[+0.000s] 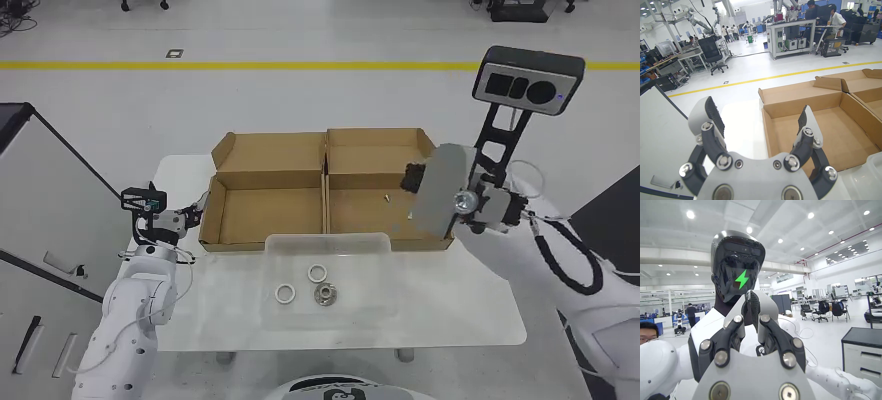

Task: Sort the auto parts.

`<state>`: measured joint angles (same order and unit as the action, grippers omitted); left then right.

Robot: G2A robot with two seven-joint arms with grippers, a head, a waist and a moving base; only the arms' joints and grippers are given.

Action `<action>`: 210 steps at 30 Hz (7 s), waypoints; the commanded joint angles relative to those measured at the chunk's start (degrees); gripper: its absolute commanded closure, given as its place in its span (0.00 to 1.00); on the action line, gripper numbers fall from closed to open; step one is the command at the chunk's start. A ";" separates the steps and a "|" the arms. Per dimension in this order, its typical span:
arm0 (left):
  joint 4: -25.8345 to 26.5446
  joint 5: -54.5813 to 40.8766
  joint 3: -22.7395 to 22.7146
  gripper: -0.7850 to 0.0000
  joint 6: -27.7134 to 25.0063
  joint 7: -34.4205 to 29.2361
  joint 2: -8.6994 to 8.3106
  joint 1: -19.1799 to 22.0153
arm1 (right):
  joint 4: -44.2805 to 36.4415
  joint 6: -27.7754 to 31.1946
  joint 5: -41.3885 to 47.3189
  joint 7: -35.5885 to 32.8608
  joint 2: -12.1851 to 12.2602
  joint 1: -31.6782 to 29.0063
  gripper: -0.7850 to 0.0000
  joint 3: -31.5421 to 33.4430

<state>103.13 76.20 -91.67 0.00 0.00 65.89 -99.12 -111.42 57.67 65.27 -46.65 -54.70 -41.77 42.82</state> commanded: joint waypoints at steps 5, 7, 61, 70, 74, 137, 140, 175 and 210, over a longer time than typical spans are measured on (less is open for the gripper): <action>0.00 0.00 0.00 0.00 0.00 0.00 0.00 0.00 | 0.14 -0.17 -0.14 -0.17 -0.08 -0.01 1.00 -0.07; 0.00 0.00 0.00 0.00 0.00 0.00 0.00 0.00 | 0.14 -0.17 -0.14 -0.17 -0.08 -0.01 1.00 -0.07; 0.00 0.00 0.00 0.00 0.00 0.00 0.00 0.00 | -2.13 -13.78 -9.93 -2.99 -6.26 -12.40 1.00 14.38; 0.00 0.00 0.00 0.00 0.00 0.00 0.00 0.00 | -2.93 -10.78 -2.59 -5.89 -7.23 -14.63 1.00 15.79; 0.00 0.00 0.00 0.00 0.00 0.00 0.00 0.00 | -3.10 -9.75 0.57 -7.12 -7.69 -15.46 1.00 16.67; 0.00 0.00 0.00 0.00 0.00 0.00 0.00 0.00 | -4.65 -16.84 -4.18 -5.68 -10.21 -18.93 1.00 22.02; 0.00 0.00 0.00 0.00 0.00 0.00 0.00 0.00 | -4.65 -17.15 -4.38 -5.47 -10.21 -19.04 1.00 22.06; 0.00 0.00 0.00 0.00 0.00 0.00 0.00 0.00 | 10.01 -41.65 -70.39 -41.35 -2.38 -0.07 1.00 34.84; 0.00 0.00 0.00 0.00 0.00 0.00 0.00 0.00 | 29.87 -34.08 -91.99 -31.77 -1.55 6.66 1.00 3.60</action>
<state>103.13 76.20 -91.67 0.00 0.00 65.89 -99.12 -82.15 23.70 -26.30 -78.69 -56.08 -35.21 47.07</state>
